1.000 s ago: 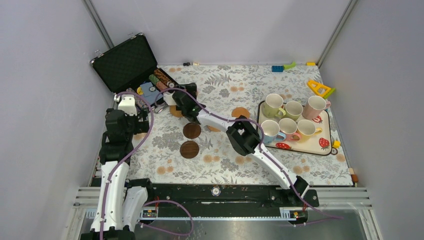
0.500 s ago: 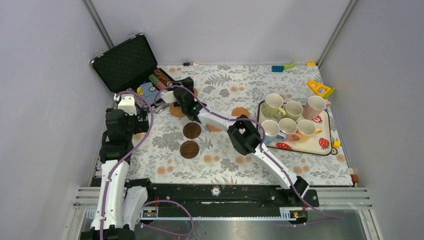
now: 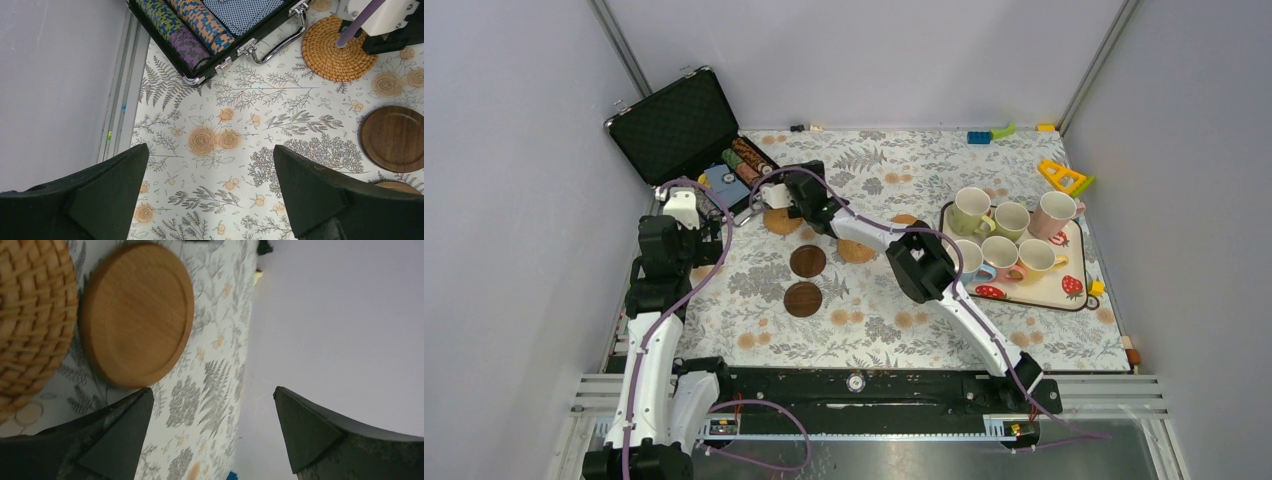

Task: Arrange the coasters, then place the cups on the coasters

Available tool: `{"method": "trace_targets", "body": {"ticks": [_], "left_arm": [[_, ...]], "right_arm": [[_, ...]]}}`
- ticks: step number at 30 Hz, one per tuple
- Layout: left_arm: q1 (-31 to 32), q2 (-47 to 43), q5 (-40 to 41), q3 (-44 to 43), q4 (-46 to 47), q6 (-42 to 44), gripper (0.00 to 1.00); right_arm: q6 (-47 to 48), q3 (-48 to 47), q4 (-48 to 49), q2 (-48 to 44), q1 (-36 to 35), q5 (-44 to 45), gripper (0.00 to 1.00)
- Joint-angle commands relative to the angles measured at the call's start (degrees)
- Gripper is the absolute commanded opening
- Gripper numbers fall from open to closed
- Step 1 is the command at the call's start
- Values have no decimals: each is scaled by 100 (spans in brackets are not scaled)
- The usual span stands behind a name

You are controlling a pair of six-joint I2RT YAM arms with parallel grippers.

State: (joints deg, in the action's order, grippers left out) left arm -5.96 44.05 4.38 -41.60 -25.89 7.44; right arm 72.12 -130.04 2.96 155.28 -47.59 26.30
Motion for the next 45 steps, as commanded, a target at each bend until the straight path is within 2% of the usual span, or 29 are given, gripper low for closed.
{"method": "trace_targets", "body": {"ticks": [1,9,12,15,19,22,29,35,42,45], "left_arm": [[-28,-73,69,-14,302,-6,99],[-26,-251,16,-22,256,-31,99],[-33,-337,10,-33,237,-35,99],[-37,-392,27,-32,233,-42,99],[-54,-398,52,-37,231,-42,99],[-61,-367,68,-32,238,-46,99],[-64,-221,104,-15,286,-30,99],[-64,-107,118,-6,311,-12,99],[-64,-60,114,-6,317,-6,99],[-64,-40,108,-6,321,-8,99]], "right_arm": [[-293,254,-1245,-378,205,-168,99],[-607,1187,-1639,-1033,568,-91,99],[-919,1185,-1633,-1210,645,-42,99],[-1540,482,-2035,-1187,642,-146,100],[-2218,-1177,-2727,-554,596,-422,100],[-2109,-1497,-2591,-242,496,-681,100],[-1372,-819,-1381,-174,180,-902,100],[-200,-798,266,281,-20,-521,100],[423,-873,-58,495,-44,-737,100],[592,-719,-629,393,-35,-876,100]]}}
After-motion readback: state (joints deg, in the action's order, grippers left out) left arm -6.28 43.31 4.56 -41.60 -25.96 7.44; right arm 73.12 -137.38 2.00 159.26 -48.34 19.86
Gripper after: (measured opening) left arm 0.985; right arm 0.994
